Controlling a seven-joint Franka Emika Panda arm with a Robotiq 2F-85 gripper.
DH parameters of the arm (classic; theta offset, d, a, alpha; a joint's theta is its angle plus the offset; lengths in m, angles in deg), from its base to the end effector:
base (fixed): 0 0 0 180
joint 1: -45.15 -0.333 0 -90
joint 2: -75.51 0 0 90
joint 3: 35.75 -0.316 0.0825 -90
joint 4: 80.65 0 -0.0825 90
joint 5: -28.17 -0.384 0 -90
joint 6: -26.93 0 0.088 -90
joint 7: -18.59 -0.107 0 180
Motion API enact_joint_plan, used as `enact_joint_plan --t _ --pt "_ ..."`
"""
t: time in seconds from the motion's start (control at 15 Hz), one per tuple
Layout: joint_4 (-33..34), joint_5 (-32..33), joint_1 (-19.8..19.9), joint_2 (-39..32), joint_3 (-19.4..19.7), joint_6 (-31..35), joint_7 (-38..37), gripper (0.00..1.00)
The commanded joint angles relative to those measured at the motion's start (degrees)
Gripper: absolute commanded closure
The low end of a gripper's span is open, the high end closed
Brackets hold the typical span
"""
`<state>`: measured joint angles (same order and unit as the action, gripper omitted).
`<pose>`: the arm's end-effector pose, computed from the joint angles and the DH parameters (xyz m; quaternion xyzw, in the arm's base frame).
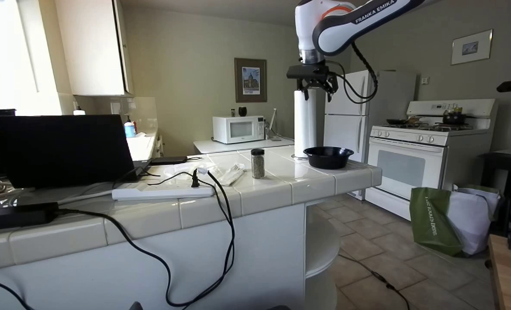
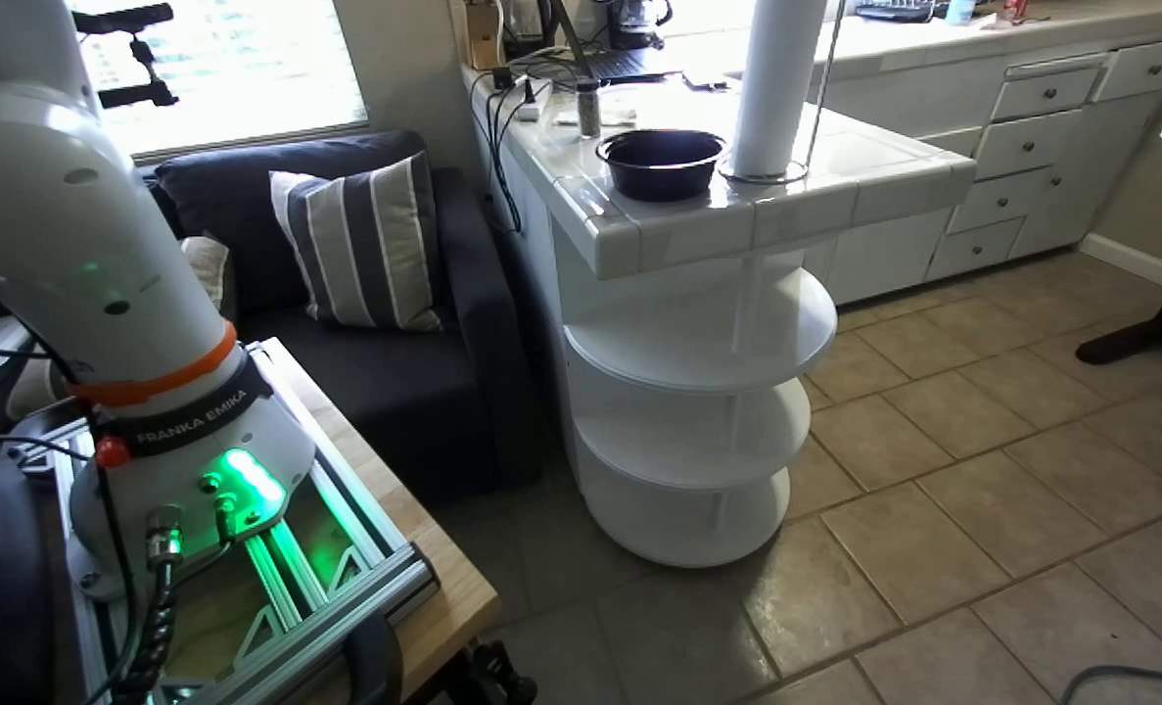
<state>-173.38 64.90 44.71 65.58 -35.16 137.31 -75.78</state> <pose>0.6330 -0.0428 0.5457 0.7084 -0.6344 0.2654 0.1594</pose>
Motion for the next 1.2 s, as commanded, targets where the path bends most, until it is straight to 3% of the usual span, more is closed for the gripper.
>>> enact_joint_plan --t 0.0,1.13 --pt "2.92 2.13 -1.96 -2.06 0.92 -3.65 -1.68 0.0" --pt "5.56 2.66 -2.35 -3.81 1.75 -7.01 0.64 0.0"
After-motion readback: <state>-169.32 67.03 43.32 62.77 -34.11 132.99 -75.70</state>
